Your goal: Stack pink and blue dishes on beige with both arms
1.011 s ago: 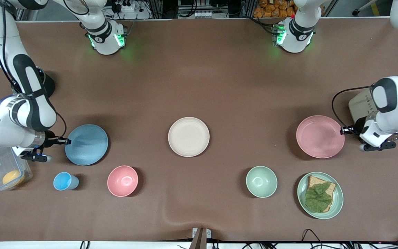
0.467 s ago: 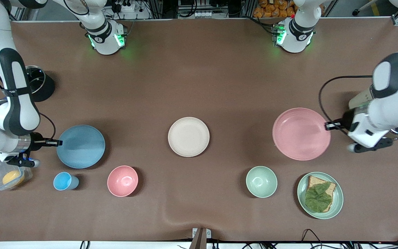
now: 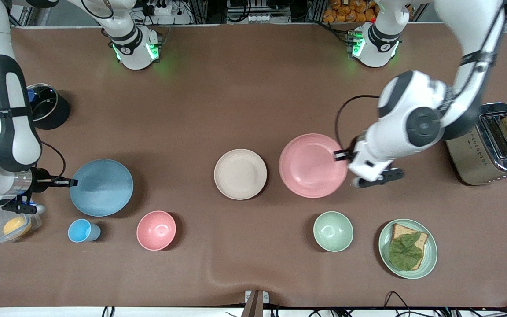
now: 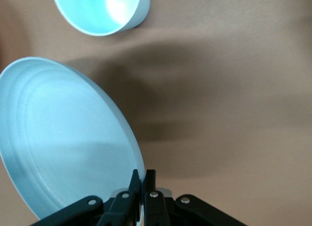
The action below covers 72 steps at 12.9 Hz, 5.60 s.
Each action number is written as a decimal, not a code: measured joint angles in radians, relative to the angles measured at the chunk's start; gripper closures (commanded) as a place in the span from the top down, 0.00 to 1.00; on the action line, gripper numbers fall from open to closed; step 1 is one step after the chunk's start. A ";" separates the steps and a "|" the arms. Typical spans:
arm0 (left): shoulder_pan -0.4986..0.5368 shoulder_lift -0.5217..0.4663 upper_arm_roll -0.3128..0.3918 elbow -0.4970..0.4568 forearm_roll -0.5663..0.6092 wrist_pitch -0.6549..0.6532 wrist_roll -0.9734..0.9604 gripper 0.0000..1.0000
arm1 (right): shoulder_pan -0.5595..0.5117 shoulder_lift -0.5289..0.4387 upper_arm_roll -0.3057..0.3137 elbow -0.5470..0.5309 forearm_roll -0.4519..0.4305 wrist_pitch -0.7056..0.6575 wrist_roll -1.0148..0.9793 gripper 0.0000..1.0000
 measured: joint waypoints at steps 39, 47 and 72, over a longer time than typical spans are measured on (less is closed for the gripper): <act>0.153 -0.355 0.073 0.080 0.061 -0.186 0.308 1.00 | 0.439 0.068 0.037 -0.016 0.348 0.050 0.223 0.00; 0.037 -0.466 0.371 0.022 -0.015 -0.350 0.523 1.00 | 0.570 0.100 0.037 -0.017 0.362 0.144 0.361 0.00; 0.034 -0.405 0.381 0.025 -0.014 -0.312 0.524 1.00 | 0.358 -0.072 -0.024 0.032 0.038 -0.074 0.175 1.00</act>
